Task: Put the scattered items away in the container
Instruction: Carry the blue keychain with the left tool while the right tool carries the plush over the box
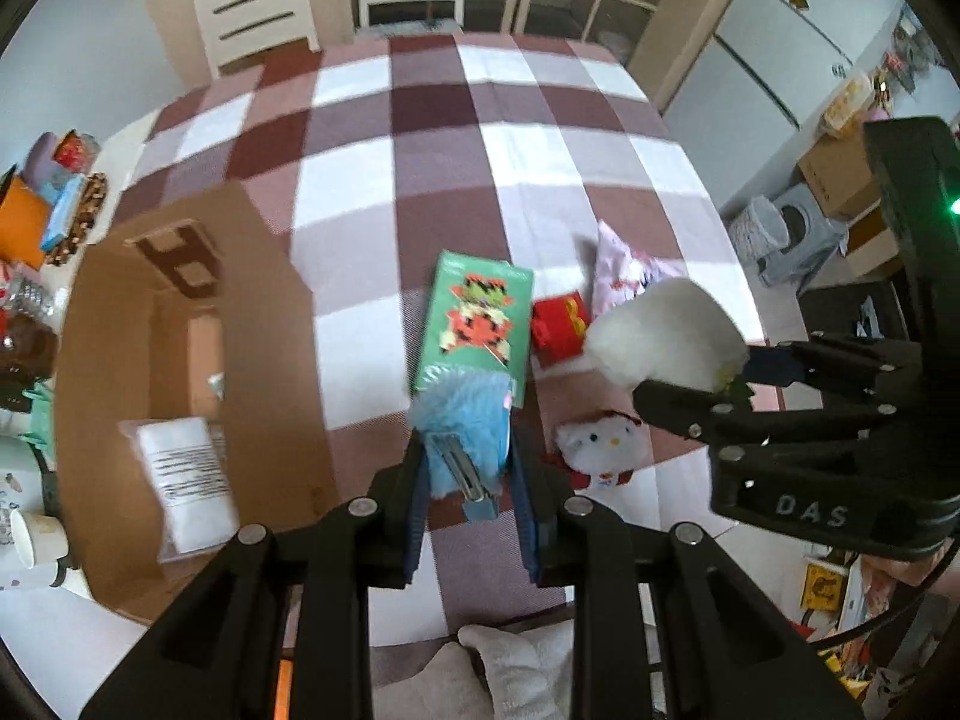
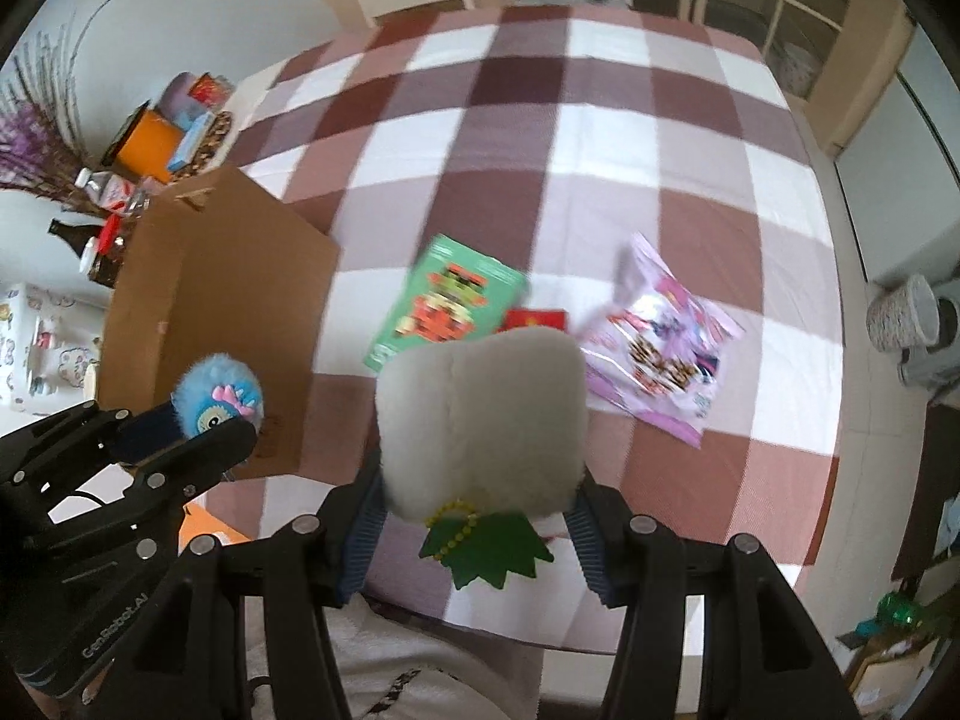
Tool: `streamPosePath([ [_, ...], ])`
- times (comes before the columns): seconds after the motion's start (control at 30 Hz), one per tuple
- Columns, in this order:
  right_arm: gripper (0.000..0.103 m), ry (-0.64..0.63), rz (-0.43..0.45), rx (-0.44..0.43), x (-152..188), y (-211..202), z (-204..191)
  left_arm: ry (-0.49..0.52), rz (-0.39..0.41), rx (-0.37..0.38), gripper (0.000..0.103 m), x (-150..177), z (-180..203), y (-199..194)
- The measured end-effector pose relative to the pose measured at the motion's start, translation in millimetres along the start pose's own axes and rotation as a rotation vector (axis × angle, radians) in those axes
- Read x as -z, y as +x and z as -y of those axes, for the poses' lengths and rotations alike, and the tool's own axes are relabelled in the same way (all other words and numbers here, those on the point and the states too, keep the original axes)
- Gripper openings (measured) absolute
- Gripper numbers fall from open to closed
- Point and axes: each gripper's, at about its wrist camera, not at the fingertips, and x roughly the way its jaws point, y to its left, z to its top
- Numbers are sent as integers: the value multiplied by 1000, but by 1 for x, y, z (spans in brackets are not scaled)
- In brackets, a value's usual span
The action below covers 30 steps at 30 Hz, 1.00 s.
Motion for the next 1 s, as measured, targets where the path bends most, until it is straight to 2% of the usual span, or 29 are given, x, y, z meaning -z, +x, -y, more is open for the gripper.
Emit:
streamPosePath([
  [0.57, 56, -213, 61, -29, -40, -25, -110, -157, 126, -41, 25, 7, -76, -65],
  [1.0, 56, -351, 59, -65, -63, -19, -186, -280, 157, -75, 25, 21, -142, -87],
])
